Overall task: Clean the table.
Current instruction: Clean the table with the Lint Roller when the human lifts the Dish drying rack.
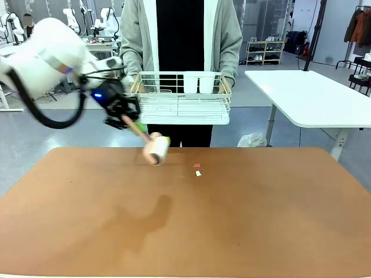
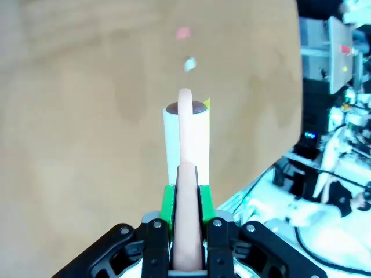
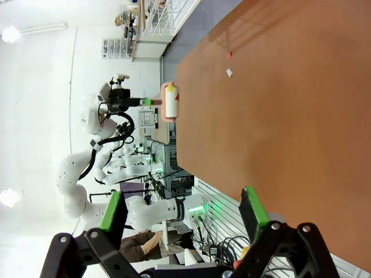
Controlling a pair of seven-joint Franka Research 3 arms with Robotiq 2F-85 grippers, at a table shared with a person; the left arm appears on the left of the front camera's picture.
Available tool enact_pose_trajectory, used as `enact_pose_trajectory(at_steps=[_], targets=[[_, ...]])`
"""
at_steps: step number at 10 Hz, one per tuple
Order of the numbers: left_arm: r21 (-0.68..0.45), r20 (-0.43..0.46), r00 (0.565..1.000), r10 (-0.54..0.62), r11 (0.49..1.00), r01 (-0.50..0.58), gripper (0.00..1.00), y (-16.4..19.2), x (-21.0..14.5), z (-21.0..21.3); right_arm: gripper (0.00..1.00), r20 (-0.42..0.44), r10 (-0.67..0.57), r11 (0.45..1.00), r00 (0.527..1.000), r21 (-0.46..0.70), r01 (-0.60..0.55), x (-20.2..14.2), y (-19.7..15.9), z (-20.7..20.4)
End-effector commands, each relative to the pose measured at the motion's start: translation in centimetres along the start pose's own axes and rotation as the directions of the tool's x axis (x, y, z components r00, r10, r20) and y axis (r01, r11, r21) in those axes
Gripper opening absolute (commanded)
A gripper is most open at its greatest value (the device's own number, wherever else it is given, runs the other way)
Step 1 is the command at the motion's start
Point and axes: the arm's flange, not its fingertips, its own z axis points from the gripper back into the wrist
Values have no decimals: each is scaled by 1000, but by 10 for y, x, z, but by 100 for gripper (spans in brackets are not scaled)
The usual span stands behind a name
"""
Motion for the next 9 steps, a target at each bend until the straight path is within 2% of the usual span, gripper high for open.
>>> enact_pose_trajectory(at_steps=[1,3,5,6,9], targets=[[42,19,998,-54,998,53,21,31,-7,33,100,6,20,1000,1000,15,-20,-2,1,0],[34,1,1000,3,999,-3,21,55,3,38,100,6,20,1000,1000,15,-20,-2,1,0],[25,-24,999,-33,999,34,21,50,2,33,100,6,20,1000,1000,15,-20,-2,1,0],[46,15,1000,9,999,-10,21,64,-5,45,100,6,20,1000,1000,15,-20,-2,1,0],[46,15,1000,9,999,-10,21,64,-5,45,100,6,20,1000,1000,15,-20,-2,1,0]])
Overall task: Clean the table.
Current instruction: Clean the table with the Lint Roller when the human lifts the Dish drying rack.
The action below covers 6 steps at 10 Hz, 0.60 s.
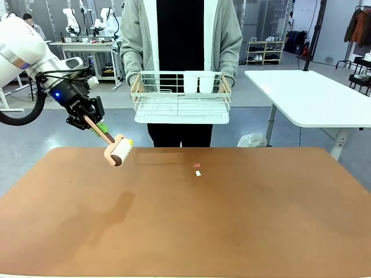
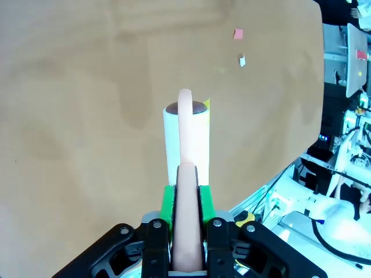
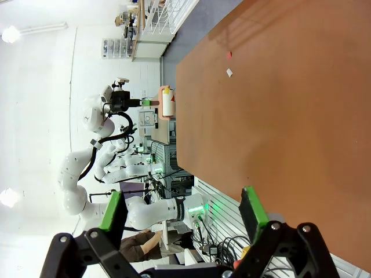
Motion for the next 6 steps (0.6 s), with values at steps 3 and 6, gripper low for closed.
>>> enact_pose_trajectory(at_steps=[3,6], targets=[[-15,14,999,-29,999,29,21,-1,10,1,100,6,20,1000,1000,15,-20,-2,1,0],[2,53,999,7,1000,-7,21,-1,36,-5,100,6,20,1000,1000,15,-20,-2,1,0]])
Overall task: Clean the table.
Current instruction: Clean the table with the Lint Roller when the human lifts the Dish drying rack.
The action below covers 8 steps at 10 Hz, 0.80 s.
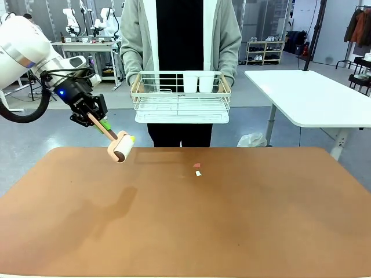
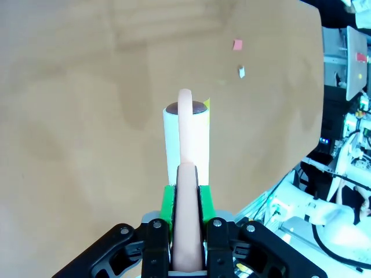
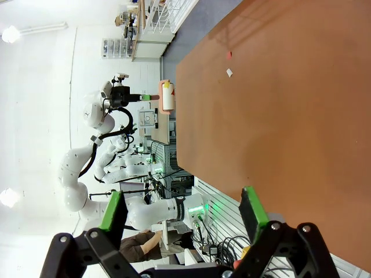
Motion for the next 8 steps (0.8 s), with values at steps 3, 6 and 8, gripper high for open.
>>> enact_pose_trajectory(at_steps=[3,6,8], targets=[[15,61,996,59,998,-60,21,5,27,-18,100,6,20,1000,1000,15,-20,-2,1,0],[-5,43,995,92,996,-92,21,12,34,-36,100,6,20,1000,1000,15,-20,-2,1,0],[9,34,992,118,993,-119,21,19,40,-48,100,6,20,1000,1000,15,-20,-2,1,0]])
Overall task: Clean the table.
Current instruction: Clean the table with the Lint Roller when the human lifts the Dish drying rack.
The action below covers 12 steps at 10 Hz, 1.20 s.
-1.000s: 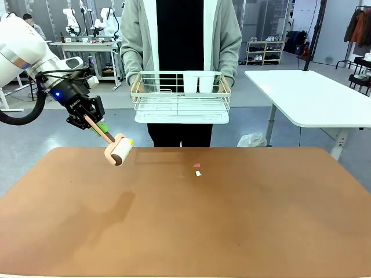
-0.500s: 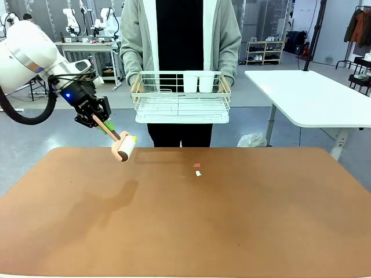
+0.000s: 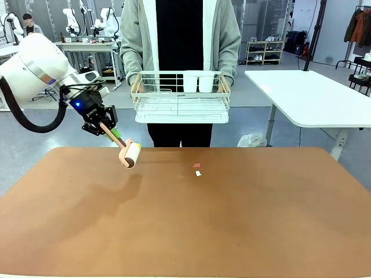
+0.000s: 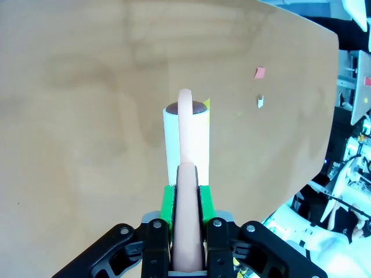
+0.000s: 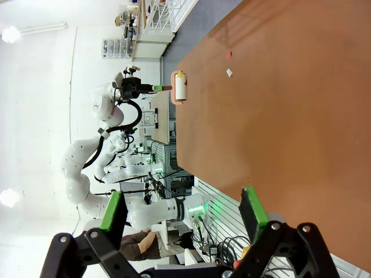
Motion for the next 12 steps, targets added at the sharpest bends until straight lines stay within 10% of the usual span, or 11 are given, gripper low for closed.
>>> enact_pose_trajectory(at_steps=[1,12], targets=[[-14,10,1000,30,999,-29,21,3,11,-11,100,6,20,1000,1000,15,-20,-2,1,0],[-117,2,999,50,992,-49,21,-14,27,-82,100,6,20,1000,1000,15,-20,-2,1,0]])
